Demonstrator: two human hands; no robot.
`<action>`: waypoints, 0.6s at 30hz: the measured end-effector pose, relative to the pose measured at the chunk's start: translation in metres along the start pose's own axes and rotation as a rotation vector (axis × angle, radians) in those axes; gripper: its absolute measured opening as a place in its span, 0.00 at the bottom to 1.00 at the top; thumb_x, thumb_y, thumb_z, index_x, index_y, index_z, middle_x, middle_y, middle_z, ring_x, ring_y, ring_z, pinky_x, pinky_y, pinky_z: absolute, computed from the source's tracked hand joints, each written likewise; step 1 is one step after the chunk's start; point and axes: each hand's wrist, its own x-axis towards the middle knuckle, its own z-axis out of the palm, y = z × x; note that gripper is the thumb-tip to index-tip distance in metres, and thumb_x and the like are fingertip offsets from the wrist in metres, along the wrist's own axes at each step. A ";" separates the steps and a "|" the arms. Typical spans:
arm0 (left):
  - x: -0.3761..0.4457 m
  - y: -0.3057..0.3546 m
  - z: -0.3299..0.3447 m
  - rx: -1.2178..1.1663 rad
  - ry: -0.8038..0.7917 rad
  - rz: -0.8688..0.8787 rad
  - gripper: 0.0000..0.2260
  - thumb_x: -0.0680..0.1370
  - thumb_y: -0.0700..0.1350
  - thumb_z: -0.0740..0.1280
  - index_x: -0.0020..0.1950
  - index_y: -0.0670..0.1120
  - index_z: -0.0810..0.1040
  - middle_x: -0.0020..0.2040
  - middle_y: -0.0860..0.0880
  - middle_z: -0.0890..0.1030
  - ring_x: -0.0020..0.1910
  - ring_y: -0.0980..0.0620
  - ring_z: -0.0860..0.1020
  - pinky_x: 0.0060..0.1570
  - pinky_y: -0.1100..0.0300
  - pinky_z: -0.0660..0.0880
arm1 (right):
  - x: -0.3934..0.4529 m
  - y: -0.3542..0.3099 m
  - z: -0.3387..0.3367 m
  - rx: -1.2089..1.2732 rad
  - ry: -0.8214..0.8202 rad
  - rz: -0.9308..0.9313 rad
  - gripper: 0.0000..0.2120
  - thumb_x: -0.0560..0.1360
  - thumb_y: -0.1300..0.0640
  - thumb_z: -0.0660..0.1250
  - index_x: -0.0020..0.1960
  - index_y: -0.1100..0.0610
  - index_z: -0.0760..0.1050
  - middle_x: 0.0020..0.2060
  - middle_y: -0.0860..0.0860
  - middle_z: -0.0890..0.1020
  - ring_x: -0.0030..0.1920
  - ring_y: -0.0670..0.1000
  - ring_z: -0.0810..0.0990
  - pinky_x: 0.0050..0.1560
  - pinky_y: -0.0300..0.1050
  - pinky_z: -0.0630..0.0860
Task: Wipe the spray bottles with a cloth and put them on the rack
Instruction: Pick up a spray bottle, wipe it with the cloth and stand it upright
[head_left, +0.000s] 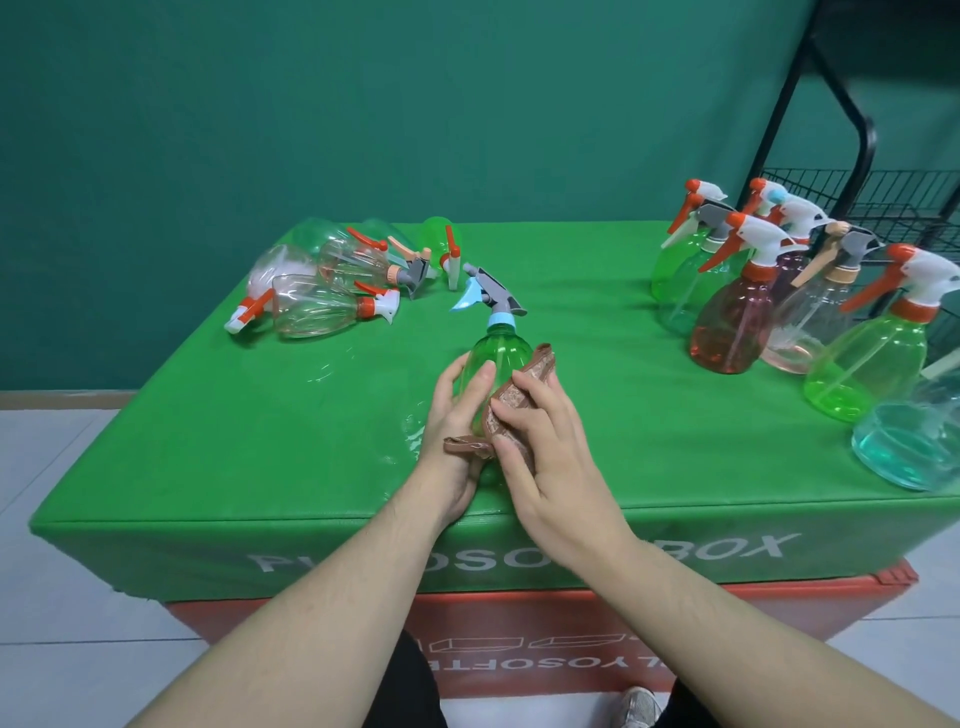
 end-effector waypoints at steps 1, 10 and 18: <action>0.001 0.000 -0.001 0.001 -0.010 -0.003 0.28 0.71 0.51 0.73 0.70 0.50 0.73 0.58 0.44 0.86 0.55 0.46 0.85 0.55 0.53 0.82 | 0.004 -0.001 0.002 0.002 0.020 -0.006 0.18 0.83 0.46 0.56 0.67 0.53 0.73 0.77 0.46 0.63 0.82 0.50 0.49 0.81 0.49 0.51; 0.008 -0.005 -0.007 -0.012 -0.078 -0.021 0.32 0.73 0.50 0.71 0.77 0.51 0.68 0.58 0.47 0.86 0.53 0.51 0.86 0.46 0.58 0.82 | 0.046 -0.008 -0.004 -0.100 -0.051 -0.011 0.22 0.79 0.50 0.53 0.69 0.56 0.69 0.82 0.52 0.55 0.82 0.48 0.47 0.81 0.53 0.52; 0.012 -0.011 -0.011 0.105 -0.107 0.000 0.31 0.73 0.52 0.69 0.77 0.54 0.70 0.61 0.45 0.85 0.50 0.47 0.84 0.52 0.48 0.76 | 0.085 -0.015 -0.016 -0.089 -0.138 0.175 0.34 0.73 0.47 0.53 0.78 0.52 0.66 0.82 0.50 0.54 0.81 0.50 0.52 0.80 0.51 0.53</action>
